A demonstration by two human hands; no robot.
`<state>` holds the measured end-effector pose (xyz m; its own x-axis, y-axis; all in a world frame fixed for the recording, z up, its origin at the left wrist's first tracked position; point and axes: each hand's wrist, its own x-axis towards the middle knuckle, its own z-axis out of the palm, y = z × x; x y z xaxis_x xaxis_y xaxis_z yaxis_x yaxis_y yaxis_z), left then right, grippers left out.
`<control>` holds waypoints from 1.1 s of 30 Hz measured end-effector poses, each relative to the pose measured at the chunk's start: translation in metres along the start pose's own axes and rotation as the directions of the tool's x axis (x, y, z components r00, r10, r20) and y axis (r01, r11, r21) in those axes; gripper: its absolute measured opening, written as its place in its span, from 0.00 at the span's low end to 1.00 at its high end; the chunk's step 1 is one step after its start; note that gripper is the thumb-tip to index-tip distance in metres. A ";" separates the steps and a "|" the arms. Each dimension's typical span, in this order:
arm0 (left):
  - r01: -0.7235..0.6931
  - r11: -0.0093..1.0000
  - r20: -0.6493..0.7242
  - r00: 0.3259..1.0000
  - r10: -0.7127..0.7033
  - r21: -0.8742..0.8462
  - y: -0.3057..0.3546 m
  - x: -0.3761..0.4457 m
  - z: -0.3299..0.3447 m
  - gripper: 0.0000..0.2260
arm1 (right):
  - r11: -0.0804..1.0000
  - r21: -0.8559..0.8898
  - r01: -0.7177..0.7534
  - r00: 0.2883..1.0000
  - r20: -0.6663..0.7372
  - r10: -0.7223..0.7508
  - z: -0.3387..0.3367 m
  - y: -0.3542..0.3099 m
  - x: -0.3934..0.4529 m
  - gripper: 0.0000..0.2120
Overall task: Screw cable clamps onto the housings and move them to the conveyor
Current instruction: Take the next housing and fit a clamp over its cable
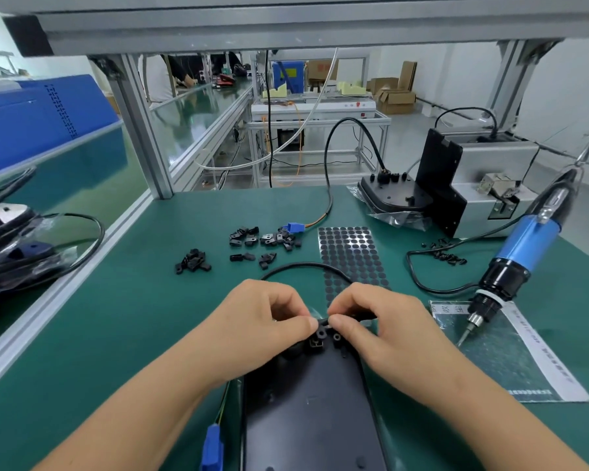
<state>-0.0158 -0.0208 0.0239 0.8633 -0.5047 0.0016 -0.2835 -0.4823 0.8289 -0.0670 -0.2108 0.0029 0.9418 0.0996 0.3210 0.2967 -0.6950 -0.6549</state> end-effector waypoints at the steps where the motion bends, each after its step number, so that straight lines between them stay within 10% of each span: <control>1: 0.003 1.000 0.013 1.000 -0.003 -0.012 -0.001 0.000 0.000 0.05 | 1.000 0.027 -0.001 1.000 0.025 0.000 0.000 0.000 0.000 0.02; 20: 0.067 0.980 0.119 0.992 -0.045 -0.190 -0.010 0.000 -0.004 0.05 | 0.976 0.202 -0.085 0.992 0.110 0.064 -0.002 -0.009 0.008 0.04; 24: 0.093 0.977 0.127 0.990 -0.069 -0.191 -0.004 0.003 -0.004 0.05 | 0.984 0.172 -0.049 0.992 -0.105 0.068 -0.003 -0.005 0.001 0.08; 29: 0.096 0.993 0.263 0.962 -0.076 -0.062 0.008 0.008 -0.015 0.07 | 0.960 0.280 -0.008 0.649 -0.729 0.218 -0.049 0.024 -0.002 0.09; 33: 0.018 0.986 0.298 0.952 -0.068 0.166 0.036 0.037 -0.009 0.10 | 0.915 0.402 -0.049 0.376 -0.841 0.389 -0.068 0.052 -0.007 0.09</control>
<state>0.0098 -0.0504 0.0592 0.7170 -0.6610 -0.2214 -0.3330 -0.6039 0.7242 -0.0688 -0.2962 0.0130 0.3371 -0.8317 0.4411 0.2889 -0.3545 -0.8893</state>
